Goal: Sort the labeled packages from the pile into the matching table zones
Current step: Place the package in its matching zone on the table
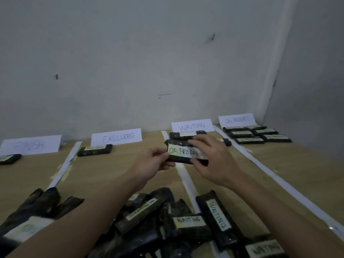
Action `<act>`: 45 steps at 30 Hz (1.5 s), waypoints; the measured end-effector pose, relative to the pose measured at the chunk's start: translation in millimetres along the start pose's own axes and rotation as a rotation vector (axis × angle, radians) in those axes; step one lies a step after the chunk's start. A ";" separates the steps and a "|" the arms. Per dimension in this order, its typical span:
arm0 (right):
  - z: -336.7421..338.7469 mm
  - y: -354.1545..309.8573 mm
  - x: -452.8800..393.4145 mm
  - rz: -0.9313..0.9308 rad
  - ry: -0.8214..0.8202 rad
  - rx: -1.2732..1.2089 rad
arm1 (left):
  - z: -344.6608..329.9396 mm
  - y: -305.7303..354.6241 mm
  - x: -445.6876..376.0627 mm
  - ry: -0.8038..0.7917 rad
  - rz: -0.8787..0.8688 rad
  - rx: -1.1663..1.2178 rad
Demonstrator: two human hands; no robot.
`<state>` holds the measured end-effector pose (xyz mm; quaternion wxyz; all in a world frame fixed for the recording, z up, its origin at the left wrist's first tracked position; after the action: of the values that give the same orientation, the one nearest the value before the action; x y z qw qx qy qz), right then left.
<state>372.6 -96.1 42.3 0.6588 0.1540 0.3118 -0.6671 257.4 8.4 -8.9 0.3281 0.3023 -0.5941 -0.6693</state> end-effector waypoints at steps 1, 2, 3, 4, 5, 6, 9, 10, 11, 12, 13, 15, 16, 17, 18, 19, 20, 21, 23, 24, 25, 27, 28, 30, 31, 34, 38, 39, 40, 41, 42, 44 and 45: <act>-1.1 4.5 5.5 0.027 -0.010 0.094 | -15.6 -0.4 -3.7 -0.017 0.008 0.014; 0.7 9.6 9.9 0.040 -0.005 0.166 | -30.7 -0.4 -7.7 -0.036 0.013 0.024; 3.8 18.5 13.1 0.032 0.007 0.216 | -46.1 0.9 -11.8 -0.056 0.016 0.032; 8.5 29.1 15.7 0.012 0.021 0.244 | -61.3 3.1 -16.1 -0.076 0.015 0.031; 14.0 41.0 18.3 -0.015 0.031 0.256 | -77.0 6.3 -20.3 -0.098 0.008 0.019; 18.7 54.3 20.8 -0.043 0.030 0.262 | -92.6 9.7 -24.4 -0.122 -0.003 0.000; 29.9 93.7 30.8 -0.099 -0.004 0.281 | -136.0 16.2 -37.2 -0.173 -0.024 -0.081; 33.6 107.8 33.8 -0.129 -0.019 0.275 | -149.3 17.2 -41.9 -0.184 -0.039 -0.143; 36.2 122.6 36.6 -0.161 -0.037 0.271 | -162.1 18.8 -47.2 -0.196 -0.077 -0.248; 38.2 137.8 39.1 -0.188 -0.057 0.277 | -175.1 19.5 -53.1 -0.213 -0.135 -0.382; 39.3 154.3 41.1 -0.212 -0.076 0.284 | -188.5 18.2 -58.7 -0.239 -0.195 -0.515; 40.5 187.8 43.2 -0.276 -0.114 0.282 | -212.3 7.8 -67.9 -0.312 -0.288 -0.738; 40.0 204.3 43.3 -0.313 -0.137 0.286 | -222.8 -0.3 -70.5 -0.361 -0.324 -0.833; 38.3 220.7 43.1 -0.347 -0.165 0.299 | -233.2 -9.1 -71.7 -0.416 -0.360 -0.918; 35.9 235.8 42.5 -0.374 -0.196 0.320 | -242.5 -17.8 -72.0 -0.469 -0.394 -0.994; 31.8 249.7 41.2 -0.393 -0.232 0.343 | -249.8 -24.7 -71.3 -0.508 -0.430 -1.059; 27.7 261.5 39.8 -0.409 -0.272 0.363 | -254.7 -29.6 -70.6 -0.526 -0.463 -1.116; 23.3 272.7 38.2 -0.428 -0.312 0.369 | -257.9 -32.0 -70.7 -0.523 -0.496 -1.154; 15.0 291.4 34.0 -0.456 -0.365 0.355 | -258.9 -32.6 -72.9 -0.491 -0.543 -1.163; 9.9 298.4 31.9 -0.456 -0.394 0.351 | -258.1 -32.5 -73.8 -0.481 -0.561 -1.154; 3.9 304.0 29.9 -0.447 -0.431 0.351 | -257.6 -32.9 -74.0 -0.478 -0.581 -1.147; -7.3 313.1 26.4 -0.436 -0.513 0.351 | -256.1 -34.7 -73.6 -0.475 -0.608 -1.145; -10.8 315.8 24.8 -0.442 -0.546 0.347 | -255.5 -35.6 -73.4 -0.473 -0.616 -1.147; -15.7 319.4 22.3 -0.460 -0.599 0.344 | -255.6 -36.7 -73.1 -0.479 -0.616 -1.147; -17.7 319.3 21.5 -0.460 -0.621 0.351 | -256.0 -36.5 -72.8 -0.491 -0.609 -1.149; -19.5 305.3 19.8 -0.425 -0.593 0.341 | -254.2 -35.4 -71.5 -0.560 -0.589 -1.200; -14.3 253.4 14.7 -0.310 -0.415 0.177 | -231.2 -27.2 -61.6 -0.604 -0.600 -1.264; -14.5 236.9 14.9 -0.283 -0.407 0.133 | -221.4 -25.1 -58.8 -0.602 -0.595 -1.276; -15.2 219.6 15.8 -0.252 -0.410 0.094 | -210.4 -23.8 -56.0 -0.600 -0.581 -1.288; -15.8 201.4 17.2 -0.214 -0.415 0.061 | -198.7 -23.2 -53.3 -0.599 -0.563 -1.296; -16.4 182.9 19.2 -0.175 -0.421 0.032 | -186.6 -22.6 -49.9 -0.598 -0.545 -1.295; -15.7 146.0 25.3 -0.115 -0.438 -0.016 | -162.3 -21.5 -41.3 -0.592 -0.511 -1.287; -15.1 127.9 29.6 -0.087 -0.453 -0.035 | -150.5 -22.0 -36.4 -0.589 -0.489 -1.289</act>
<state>491.7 -102.0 -14.6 0.6853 -0.0245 0.1739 -0.7068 397.1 -50.7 -46.9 0.1098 -0.0179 -0.0636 -0.9918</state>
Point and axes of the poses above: each hand's wrist, its own x-axis away from the middle knuckle, its own z-axis out of the back of the hand, y = z × x, the point moved 9 cm from there along -x, towards the middle knuckle
